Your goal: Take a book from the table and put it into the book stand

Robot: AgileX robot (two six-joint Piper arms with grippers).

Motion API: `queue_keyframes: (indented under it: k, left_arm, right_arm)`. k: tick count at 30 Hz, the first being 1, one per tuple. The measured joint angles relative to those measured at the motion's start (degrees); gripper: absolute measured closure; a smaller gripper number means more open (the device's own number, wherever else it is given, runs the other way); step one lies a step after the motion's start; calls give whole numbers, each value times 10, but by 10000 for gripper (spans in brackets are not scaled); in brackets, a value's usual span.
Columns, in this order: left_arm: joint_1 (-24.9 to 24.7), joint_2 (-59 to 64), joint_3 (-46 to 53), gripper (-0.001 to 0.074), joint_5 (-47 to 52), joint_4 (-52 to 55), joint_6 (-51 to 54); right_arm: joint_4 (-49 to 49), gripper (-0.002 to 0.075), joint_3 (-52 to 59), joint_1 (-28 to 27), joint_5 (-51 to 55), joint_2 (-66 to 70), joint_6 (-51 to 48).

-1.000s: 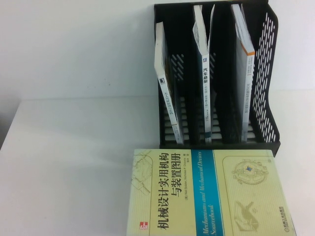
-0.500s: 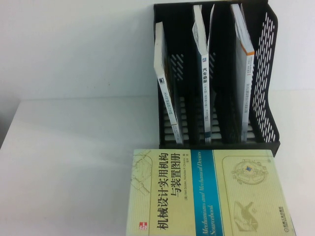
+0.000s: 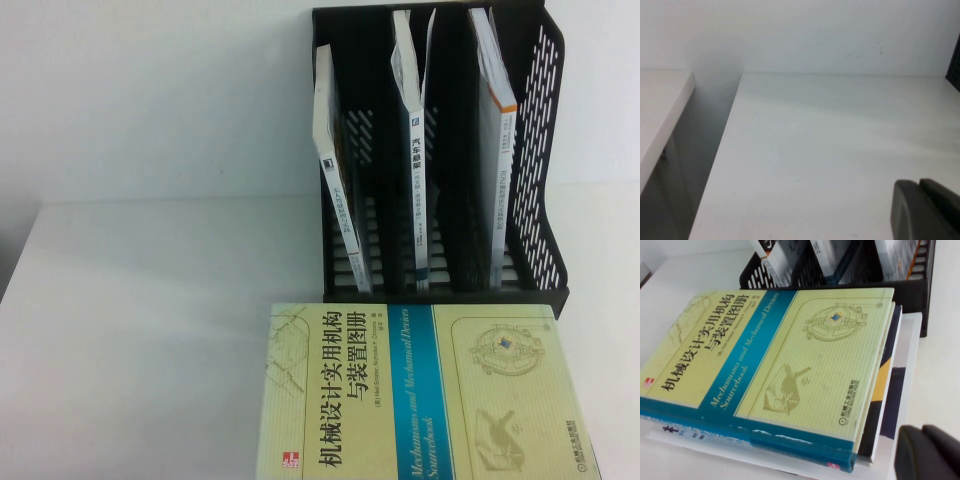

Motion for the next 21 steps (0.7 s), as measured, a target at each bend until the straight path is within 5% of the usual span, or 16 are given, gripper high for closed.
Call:
queue_keyframes:
  k: [21]
  left_arm:
    - [0, 0, -4, 736, 69, -24, -8]
  right_arm:
    - [0, 729, 0, 0, 0, 0, 0]
